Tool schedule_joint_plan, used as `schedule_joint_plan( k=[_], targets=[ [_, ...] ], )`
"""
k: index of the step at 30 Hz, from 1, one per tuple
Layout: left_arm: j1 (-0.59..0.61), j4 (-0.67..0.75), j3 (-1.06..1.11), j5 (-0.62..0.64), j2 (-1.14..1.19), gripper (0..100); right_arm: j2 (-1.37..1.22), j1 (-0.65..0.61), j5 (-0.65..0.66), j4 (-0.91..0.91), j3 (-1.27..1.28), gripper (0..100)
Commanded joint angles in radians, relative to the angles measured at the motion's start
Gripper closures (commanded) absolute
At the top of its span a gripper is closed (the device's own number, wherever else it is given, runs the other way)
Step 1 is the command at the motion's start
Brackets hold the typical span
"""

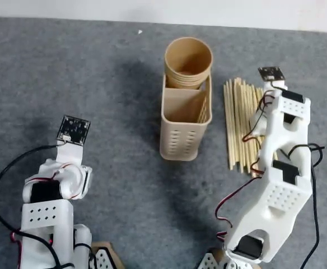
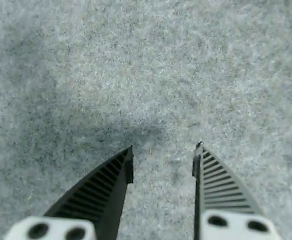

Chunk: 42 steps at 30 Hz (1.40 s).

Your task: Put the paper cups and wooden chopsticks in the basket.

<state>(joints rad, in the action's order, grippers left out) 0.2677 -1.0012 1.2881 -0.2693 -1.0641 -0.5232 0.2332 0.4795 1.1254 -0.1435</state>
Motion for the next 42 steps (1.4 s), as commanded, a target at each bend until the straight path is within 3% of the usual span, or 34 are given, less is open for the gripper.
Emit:
schedule_joint_plan(
  k=[1,11,15,22,31,37,42],
  targets=[
    [-0.012,0.014,-0.004,-0.008,-0.013,80,0.005,-0.012,0.006,0.01,-0.024,91.1],
    [-0.012,0.014,-0.004,-0.008,-0.013,80,-0.001,-0.013,0.006,0.004,-0.018,91.2],
    [-0.012,0.012,-0.004,-0.008,-0.013,80,-0.002,-0.013,0.006,0.004,-0.015,99.0],
    [-0.012,0.015,-0.002,-0.008,-0.013,80,0.01,-0.007,-0.005,0.015,-0.024,99.2],
    [-0.012,0.017,-0.002,-0.008,-0.013,80,0.248,-0.001,-0.244,0.114,-0.335,99.2],
    [-0.012,0.017,-0.002,-0.008,-0.013,80,0.513,-0.136,-0.334,0.177,-0.495,99.2],
    [-0.012,0.017,-0.002,-0.008,-0.013,80,0.684,-0.272,-0.442,0.061,-0.493,99.2]
  ],
)
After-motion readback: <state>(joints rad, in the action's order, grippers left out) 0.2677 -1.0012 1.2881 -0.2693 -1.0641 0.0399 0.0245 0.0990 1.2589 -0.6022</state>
